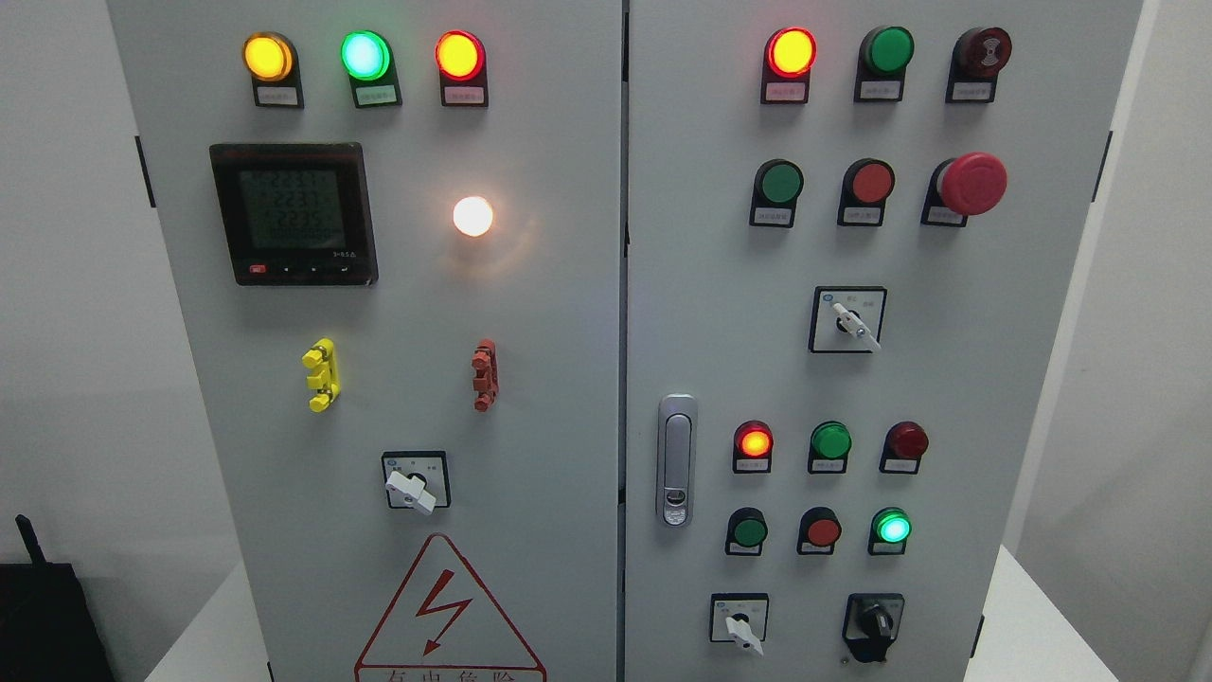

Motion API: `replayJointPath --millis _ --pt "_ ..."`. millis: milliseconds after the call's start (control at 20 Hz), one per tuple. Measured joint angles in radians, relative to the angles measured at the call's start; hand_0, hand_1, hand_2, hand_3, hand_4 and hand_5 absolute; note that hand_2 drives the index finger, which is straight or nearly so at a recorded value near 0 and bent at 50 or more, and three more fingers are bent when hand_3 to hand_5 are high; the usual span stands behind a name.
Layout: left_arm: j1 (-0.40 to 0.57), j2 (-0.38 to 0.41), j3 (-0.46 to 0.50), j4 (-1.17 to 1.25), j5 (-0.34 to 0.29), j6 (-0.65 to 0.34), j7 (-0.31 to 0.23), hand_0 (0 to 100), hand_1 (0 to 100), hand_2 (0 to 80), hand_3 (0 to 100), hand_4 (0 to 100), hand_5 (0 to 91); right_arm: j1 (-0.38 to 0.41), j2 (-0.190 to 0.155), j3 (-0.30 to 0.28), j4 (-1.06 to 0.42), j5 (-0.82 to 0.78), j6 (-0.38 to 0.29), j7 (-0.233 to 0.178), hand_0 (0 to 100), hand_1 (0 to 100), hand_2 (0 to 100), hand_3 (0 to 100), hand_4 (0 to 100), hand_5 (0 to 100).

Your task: Trip black knob to open circuit

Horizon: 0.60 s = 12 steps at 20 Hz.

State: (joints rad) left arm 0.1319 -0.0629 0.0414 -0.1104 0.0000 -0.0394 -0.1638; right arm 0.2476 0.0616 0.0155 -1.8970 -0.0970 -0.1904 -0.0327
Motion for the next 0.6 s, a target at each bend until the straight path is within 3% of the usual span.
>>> replayJointPath --millis 200,400,600 --pt "0.000 0.000 0.000 0.000 0.000 0.000 0.000 12 39 0.0 0 0 0.0 0.029 0.001 0.008 -0.012 0.000 -0.021 0.014 0 0 0 16 8 15" --pt "0.000 0.000 0.000 0.000 0.000 0.000 0.000 12 39 0.0 0 0 0.0 0.049 0.001 0.014 -0.021 0.000 -0.030 0.019 0 0 0 8 0 4" --pt "0.000 0.000 0.000 0.000 0.000 0.000 0.000 12 39 0.0 0 0 0.0 0.065 0.001 0.018 -0.027 0.000 -0.038 0.023 0 0 0 4 0 0"
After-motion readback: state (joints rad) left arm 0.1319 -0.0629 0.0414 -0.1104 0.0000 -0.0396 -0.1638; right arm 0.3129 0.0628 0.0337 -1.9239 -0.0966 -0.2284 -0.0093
